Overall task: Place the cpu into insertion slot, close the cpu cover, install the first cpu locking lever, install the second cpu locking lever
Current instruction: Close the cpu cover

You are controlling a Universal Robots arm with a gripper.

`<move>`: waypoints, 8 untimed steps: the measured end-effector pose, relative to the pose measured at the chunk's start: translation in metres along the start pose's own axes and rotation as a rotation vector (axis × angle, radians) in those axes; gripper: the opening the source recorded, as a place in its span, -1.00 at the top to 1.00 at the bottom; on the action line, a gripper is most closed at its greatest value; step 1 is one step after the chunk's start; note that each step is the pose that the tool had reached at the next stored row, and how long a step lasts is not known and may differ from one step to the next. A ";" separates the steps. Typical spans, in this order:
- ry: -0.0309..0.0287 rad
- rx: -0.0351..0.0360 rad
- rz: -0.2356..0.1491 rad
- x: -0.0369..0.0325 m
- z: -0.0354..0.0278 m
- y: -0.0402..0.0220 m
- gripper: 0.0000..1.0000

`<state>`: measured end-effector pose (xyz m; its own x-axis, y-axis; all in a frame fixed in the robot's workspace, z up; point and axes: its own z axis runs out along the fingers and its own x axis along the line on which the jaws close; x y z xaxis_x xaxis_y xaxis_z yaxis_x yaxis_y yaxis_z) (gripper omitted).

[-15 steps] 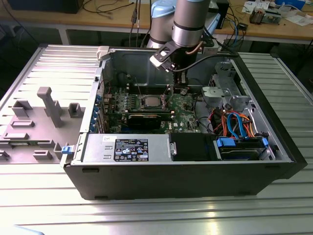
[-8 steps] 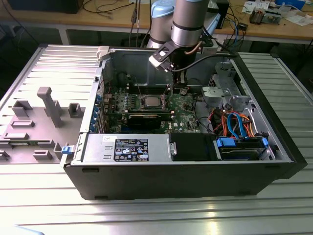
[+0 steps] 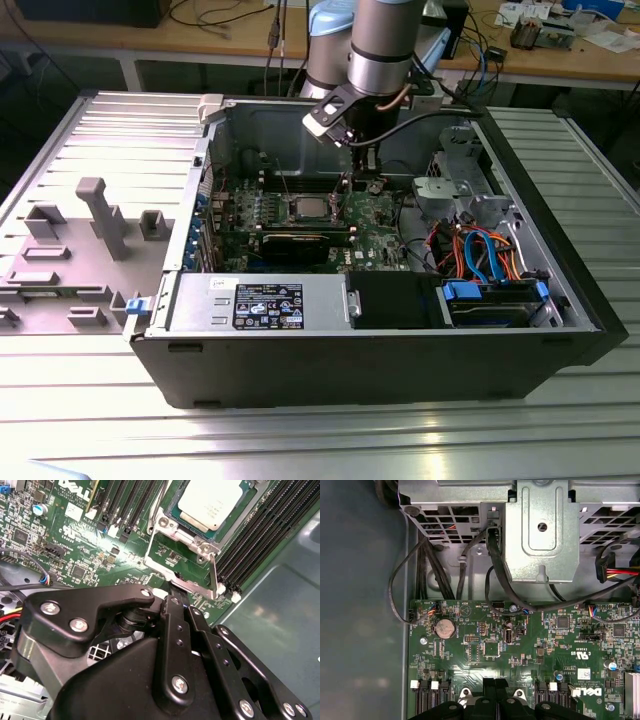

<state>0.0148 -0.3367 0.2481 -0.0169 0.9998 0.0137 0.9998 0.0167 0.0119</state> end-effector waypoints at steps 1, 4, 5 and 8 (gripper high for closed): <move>0.0000 0.0000 0.000 0.0000 0.0000 -0.0004 0.79; 0.0000 0.0000 0.000 0.0000 0.0000 -0.0005 0.79; 0.0000 0.0000 0.000 0.0000 0.0000 -0.0006 0.79; 0.0000 0.0000 0.000 0.0000 0.0000 -0.0006 0.79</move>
<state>0.0142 -0.3367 0.2481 -0.0169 0.9998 0.0136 0.9998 0.0167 0.0119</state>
